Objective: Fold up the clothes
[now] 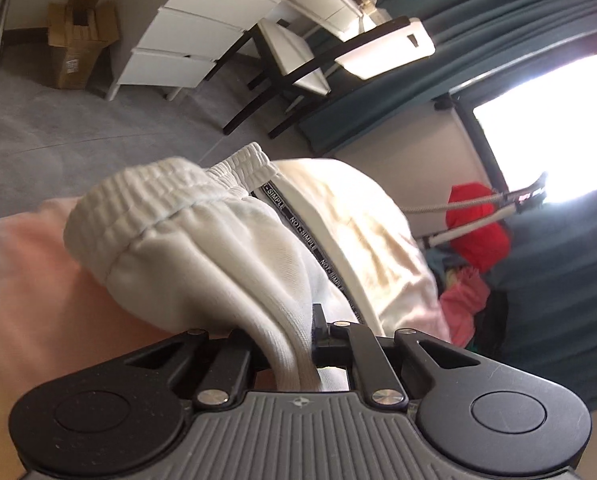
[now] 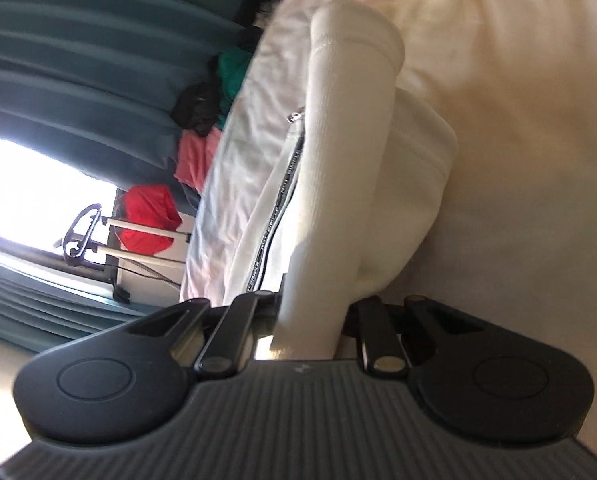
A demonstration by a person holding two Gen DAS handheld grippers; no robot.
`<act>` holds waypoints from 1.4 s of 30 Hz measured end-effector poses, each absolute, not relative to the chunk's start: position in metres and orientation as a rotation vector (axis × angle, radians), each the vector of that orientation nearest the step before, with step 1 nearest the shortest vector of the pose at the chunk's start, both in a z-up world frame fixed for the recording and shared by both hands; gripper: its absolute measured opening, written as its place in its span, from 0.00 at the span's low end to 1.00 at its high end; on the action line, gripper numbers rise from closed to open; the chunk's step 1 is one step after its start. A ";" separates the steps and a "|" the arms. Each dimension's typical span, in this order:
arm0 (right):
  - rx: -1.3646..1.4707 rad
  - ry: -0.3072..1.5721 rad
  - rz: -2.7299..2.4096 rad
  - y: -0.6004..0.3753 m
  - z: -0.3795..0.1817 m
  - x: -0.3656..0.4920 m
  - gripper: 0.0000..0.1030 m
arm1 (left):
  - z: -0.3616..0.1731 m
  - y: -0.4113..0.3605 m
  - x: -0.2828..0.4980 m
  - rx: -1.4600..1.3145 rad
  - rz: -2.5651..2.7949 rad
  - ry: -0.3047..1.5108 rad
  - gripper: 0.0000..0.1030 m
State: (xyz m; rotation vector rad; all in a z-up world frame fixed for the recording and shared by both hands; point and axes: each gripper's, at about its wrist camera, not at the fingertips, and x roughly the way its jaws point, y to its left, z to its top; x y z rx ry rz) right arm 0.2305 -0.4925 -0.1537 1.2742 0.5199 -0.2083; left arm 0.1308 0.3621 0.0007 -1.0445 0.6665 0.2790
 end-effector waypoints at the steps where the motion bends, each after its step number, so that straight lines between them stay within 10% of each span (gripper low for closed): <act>1: 1.270 0.525 -0.203 -0.494 -0.152 0.219 0.15 | 0.004 0.363 0.117 -1.040 0.276 0.680 0.08; 13: 1.319 0.600 -0.224 -0.515 -0.167 0.120 0.15 | -0.031 0.354 0.011 -0.963 0.261 0.814 0.13; 19: 1.274 0.606 -0.214 -0.513 -0.171 0.121 0.15 | -0.020 0.349 -0.008 -0.844 0.350 0.872 0.64; 23: 1.272 0.605 -0.212 -0.515 -0.171 0.118 0.15 | 0.012 0.343 -0.031 -0.732 0.379 0.852 0.78; 32: 1.247 0.597 -0.222 -0.514 -0.168 0.118 0.15 | 0.068 0.237 -0.016 -0.423 0.242 0.631 0.88; 42: 1.226 0.575 -0.223 -0.512 -0.166 0.117 0.15 | -0.020 0.075 0.069 -0.133 0.045 0.658 0.88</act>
